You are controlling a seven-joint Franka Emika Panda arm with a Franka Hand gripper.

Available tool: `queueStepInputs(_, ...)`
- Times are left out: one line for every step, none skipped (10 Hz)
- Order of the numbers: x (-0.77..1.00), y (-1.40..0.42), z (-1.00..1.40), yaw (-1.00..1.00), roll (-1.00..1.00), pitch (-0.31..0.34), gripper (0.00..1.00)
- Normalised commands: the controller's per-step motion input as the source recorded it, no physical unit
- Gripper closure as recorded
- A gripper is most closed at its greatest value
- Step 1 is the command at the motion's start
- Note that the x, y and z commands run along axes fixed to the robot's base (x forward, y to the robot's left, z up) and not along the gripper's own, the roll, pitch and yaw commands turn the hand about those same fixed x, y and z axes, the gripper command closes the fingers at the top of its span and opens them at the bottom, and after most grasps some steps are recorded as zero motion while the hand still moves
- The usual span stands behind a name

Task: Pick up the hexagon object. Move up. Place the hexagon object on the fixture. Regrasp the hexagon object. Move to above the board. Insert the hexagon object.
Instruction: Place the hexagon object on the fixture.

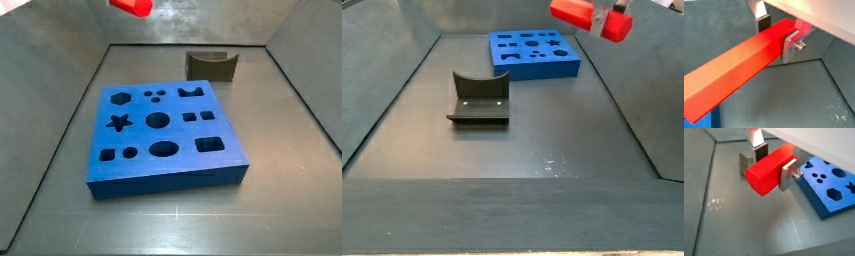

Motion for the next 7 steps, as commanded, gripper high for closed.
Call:
queueStepInputs(1.0,-0.06,0.04,-1.0,-0.05,-0.083,1.0)
queueStepInputs(1.0,-0.05,0.03,-1.0,-0.07,-0.079,1.0)
queueStepInputs(1.0,-0.05,0.02,-1.0,-0.08,-0.082,1.0)
queueStepInputs(1.0,-0.04,0.01,-1.0,-0.11,-0.088,1.0)
queueStepInputs(1.0,-0.04,0.01,-1.0,-0.12,-0.091,1.0)
queueStepInputs(1.0,-0.03,0.0,-0.81,-0.15,-0.077,1.0)
queueStepInputs(1.0,-0.03,0.0,-0.66,-0.15,-0.065,1.0)
